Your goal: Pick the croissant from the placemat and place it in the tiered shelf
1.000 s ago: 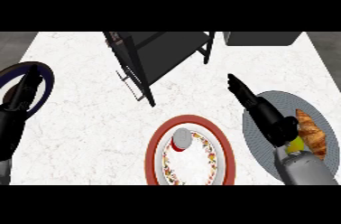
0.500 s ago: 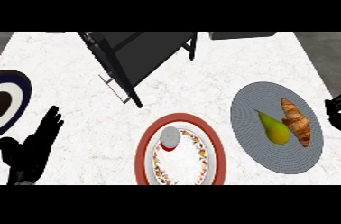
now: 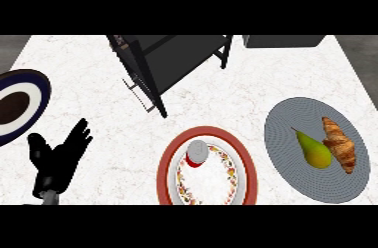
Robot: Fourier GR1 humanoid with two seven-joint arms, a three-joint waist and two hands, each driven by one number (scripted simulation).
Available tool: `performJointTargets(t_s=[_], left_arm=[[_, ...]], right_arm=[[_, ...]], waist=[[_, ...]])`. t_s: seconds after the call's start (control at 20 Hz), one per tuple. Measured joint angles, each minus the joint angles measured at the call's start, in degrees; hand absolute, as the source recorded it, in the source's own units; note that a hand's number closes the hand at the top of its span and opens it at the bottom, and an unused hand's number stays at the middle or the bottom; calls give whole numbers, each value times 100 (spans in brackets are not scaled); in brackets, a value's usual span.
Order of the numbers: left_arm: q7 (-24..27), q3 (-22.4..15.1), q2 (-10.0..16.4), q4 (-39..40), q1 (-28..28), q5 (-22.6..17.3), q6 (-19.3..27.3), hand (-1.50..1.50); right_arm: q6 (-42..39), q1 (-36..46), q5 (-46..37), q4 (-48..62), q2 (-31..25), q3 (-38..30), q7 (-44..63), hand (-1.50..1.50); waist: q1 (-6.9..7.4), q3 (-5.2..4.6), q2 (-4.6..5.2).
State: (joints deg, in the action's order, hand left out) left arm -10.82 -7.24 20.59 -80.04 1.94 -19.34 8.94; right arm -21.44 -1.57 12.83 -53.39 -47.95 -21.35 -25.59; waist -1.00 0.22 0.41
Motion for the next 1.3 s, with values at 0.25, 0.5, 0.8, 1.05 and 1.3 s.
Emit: performJointTargets(t_s=[0.25,0.5,0.8,1.05,1.3], left_arm=[[-176,58,-46,203,-244,-8,-113,0],[-173,110,-139,409,-419,70,-140,0],[-293,157,-163,362,-437,124,-176,0],[-287,165,-272,380,-459,235,-146,0],[-372,224,-344,379,-514,329,-161,0]], right_arm=[[-913,-9,-182,269,-547,80,-256,-150],[-1030,63,-351,-361,-768,295,512,-150],[-279,328,-477,-1439,-435,561,2257,-150],[227,667,-879,-1957,-241,871,3432,-150],[448,817,-1338,-2281,142,1247,4202,-150]], waist=[[63,-15,-26],[70,-25,-42],[94,-30,-50],[118,-27,-47],[117,-26,-45]])
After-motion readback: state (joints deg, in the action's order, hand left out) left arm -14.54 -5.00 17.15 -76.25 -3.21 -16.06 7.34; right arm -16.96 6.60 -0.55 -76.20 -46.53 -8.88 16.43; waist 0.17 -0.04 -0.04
